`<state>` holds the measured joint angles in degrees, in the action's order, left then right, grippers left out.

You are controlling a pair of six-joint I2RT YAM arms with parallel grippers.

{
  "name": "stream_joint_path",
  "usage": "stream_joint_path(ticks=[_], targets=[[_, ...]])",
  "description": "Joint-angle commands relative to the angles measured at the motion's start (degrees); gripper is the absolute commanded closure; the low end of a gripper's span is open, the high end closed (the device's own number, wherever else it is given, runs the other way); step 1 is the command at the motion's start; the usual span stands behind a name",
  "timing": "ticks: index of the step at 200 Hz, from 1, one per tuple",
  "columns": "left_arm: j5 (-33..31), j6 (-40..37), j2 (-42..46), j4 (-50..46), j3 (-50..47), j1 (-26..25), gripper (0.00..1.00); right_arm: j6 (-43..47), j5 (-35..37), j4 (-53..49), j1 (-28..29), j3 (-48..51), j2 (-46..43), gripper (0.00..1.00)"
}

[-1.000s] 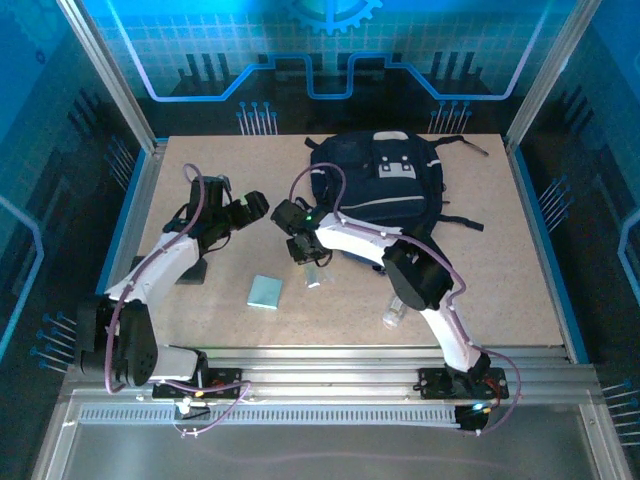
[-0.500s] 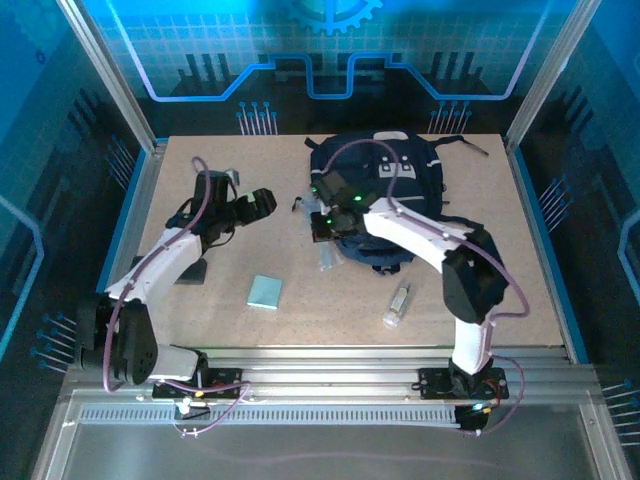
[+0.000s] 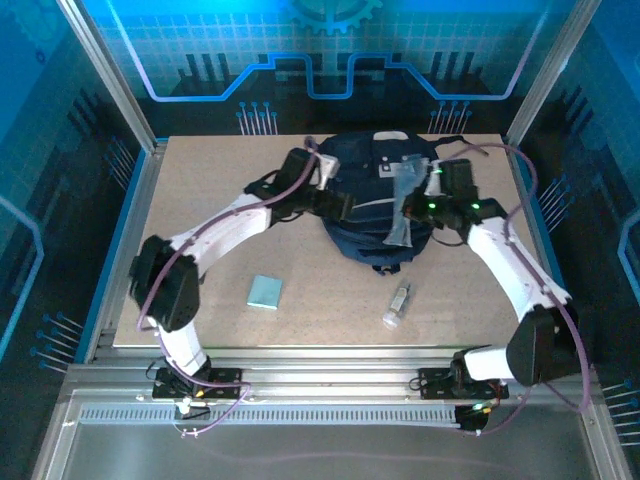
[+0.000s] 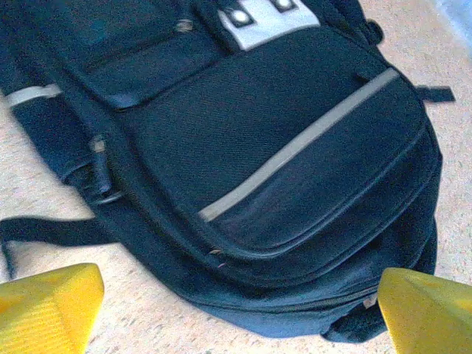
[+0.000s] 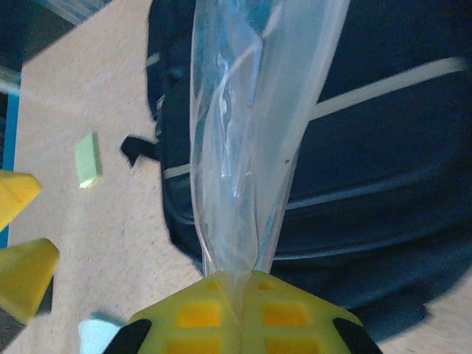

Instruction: Pack books, pencil case, and school supplies into a backpack

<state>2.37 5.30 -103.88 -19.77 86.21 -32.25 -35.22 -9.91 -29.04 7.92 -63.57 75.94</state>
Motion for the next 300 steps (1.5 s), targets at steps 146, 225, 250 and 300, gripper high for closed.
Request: stream_joint_path(ticks=[146, 225, 250, 300], targets=[[-9.0, -21.6, -30.7, -12.1, 30.5, -8.9, 0.15, -0.8, -14.2, 3.0, -25.2, 18.8, -11.4, 1.0], [-10.6, -19.1, -29.0, -11.0, 35.0, -8.8, 1.0, 0.5, -13.1, 1.1, -25.4, 18.1, -12.8, 1.0], [-9.2, -17.1, -25.5, -10.8, 35.2, -8.4, 1.0, 0.2, -13.3, 1.4, -25.3, 17.6, -12.8, 1.0], [-4.2, -17.8, -24.3, -11.6, 36.6, -7.8, 1.0, -0.4, -16.8, 3.3, -25.4, 18.3, -11.5, 1.0]])
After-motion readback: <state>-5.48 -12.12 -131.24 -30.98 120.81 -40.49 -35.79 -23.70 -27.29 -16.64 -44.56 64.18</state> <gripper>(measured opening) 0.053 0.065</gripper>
